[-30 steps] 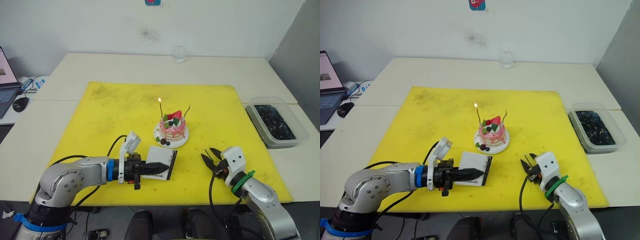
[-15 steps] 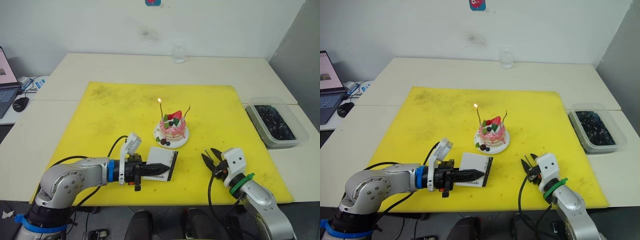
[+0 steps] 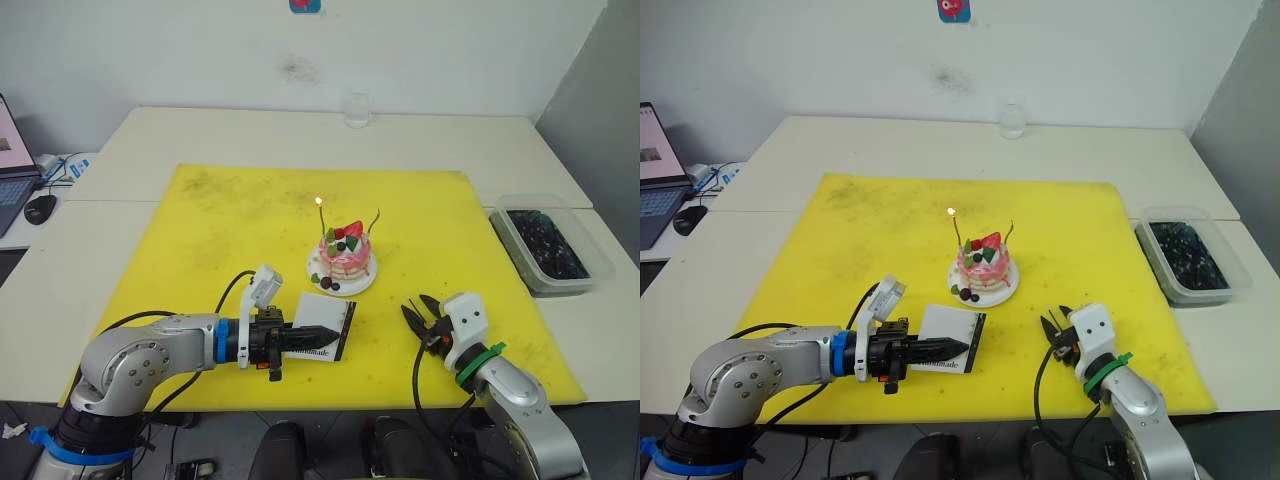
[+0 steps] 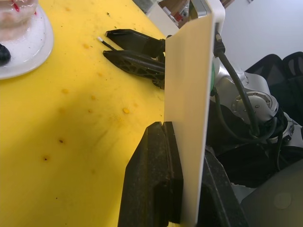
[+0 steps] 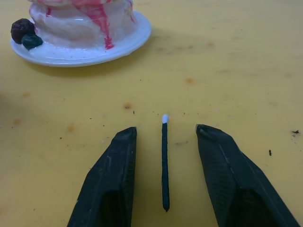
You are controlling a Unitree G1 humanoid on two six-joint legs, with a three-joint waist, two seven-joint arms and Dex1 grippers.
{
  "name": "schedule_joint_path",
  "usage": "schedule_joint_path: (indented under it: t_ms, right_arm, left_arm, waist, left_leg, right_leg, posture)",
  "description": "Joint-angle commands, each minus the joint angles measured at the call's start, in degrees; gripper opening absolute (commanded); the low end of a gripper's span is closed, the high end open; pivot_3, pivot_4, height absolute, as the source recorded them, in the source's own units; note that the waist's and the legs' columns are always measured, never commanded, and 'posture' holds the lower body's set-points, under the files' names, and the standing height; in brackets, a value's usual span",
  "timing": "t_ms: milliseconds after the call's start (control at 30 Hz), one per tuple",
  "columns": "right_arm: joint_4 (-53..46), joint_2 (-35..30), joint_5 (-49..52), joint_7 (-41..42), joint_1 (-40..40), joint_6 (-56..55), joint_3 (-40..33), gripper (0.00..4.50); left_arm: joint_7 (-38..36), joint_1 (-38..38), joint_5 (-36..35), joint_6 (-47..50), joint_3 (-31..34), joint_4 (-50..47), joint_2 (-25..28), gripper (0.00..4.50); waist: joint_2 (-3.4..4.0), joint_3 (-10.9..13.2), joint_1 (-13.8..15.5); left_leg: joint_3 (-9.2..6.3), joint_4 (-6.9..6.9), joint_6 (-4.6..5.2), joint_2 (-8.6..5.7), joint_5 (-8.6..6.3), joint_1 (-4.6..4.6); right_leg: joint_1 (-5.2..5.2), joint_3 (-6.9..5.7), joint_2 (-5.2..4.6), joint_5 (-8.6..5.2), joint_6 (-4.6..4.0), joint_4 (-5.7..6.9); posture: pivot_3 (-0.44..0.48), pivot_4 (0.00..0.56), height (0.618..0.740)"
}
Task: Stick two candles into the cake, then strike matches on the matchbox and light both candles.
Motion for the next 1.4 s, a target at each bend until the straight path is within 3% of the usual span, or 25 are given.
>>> schedule_joint_path:
  t_ms: [33,133,167,600,800,1000,1233,1400]
  right_arm:
    - [0.4,0.4,-0.4,-0.6,0.1,1.0,0.7,1.09]
    - [0.2,0.1,-0.7,-0.4,1.2,0.5,0.8,0.06]
    - [0.1,0.0,-0.8,-0.3,1.5,0.3,0.8,0.02]
    - [-6.2,-1.1,1.3,1.3,0.1,2.2,-0.8,0.02]
    - [-20.1,-10.1,5.5,6.8,-5.5,9.7,-4.9,0.02]
    - [-25.4,-21.6,10.3,14.7,-14.5,14.7,-7.1,0.02]
    - [-25.7,-34.0,5.7,24.6,-20.4,7.7,0.3,0.02]
    - [-24.2,-34.9,2.1,26.0,-23.8,5.3,4.9,0.02]
  left_arm:
    - [-0.5,-0.4,-0.1,-0.2,0.3,-0.8,0.2,0.0]
    - [-0.5,0.0,-0.2,-0.2,0.4,-1.2,0.3,0.0]
    - [-0.5,0.1,-0.3,-0.2,0.4,-1.3,0.3,0.0]
    - [-0.2,-0.6,-0.7,-0.1,0.6,-0.5,-0.4,0.0]
    - [2.6,-5.0,-4.5,2.1,2.7,3.1,-3.6,0.0]
    - [3.0,-7.7,-4.3,2.3,2.2,4.7,-4.7,0.0]
    - [3.7,-10.0,-3.9,1.8,2.2,5.8,-6.3,0.0]
    - [4.9,-11.1,-3.6,1.4,2.6,5.8,-7.4,0.0]
  waist:
    - [-0.01,0.0,0.0]
    - [-0.02,0.0,0.0]
    - [-0.02,0.0,0.0]
    - [0.0,0.0,0.0]
    - [0.0,0.0,0.1]
    - [-0.04,0.0,0.1]
    - [-0.09,0.1,0.1]
    - [-0.1,0.1,0.1]
  left_leg:
    - [0.0,0.0,0.0,0.0,0.0,0.0]
    - [0.0,0.0,0.0,0.0,0.0,0.0]
    - [0.0,0.0,0.0,0.0,0.0,0.0]
    - [-0.01,-0.01,0.0,-0.01,0.0,-0.02]
    - [0.0,0.02,0.0,-0.03,0.0,-0.04]
    - [-0.03,0.02,0.0,-0.08,0.0,-0.05]
    - [-0.05,0.01,0.0,-0.11,0.0,-0.1]
    - [-0.03,0.05,0.0,-0.1,0.0,-0.1]
  right_leg:
    - [0.0,0.0,0.0,0.0,0.0,0.0]
    - [0.0,0.0,0.0,-0.01,-0.03,0.0]
    - [0.0,0.0,0.0,-0.01,-0.02,0.0]
    - [-0.01,-0.01,0.0,0.0,0.0,0.0]
    - [-0.02,-0.01,0.0,0.09,0.16,0.0]
    - [0.0,-0.04,0.04,0.1,0.18,-0.02]
    - [-0.01,-0.09,0.07,0.07,0.17,-0.07]
    - [0.0,-0.08,0.06,0.08,0.18,-0.05]
  posture:
    - [0.0,0.15,0.74]
    - [0.0,0.15,0.74]
    - [0.0,0.15,0.74]
    - [0.0,0.15,0.74]
    - [0.0,0.15,0.74]
    - [0.0,0.15,0.74]
    - [0.0,0.15,0.74]
    - [0.0,0.15,0.74]
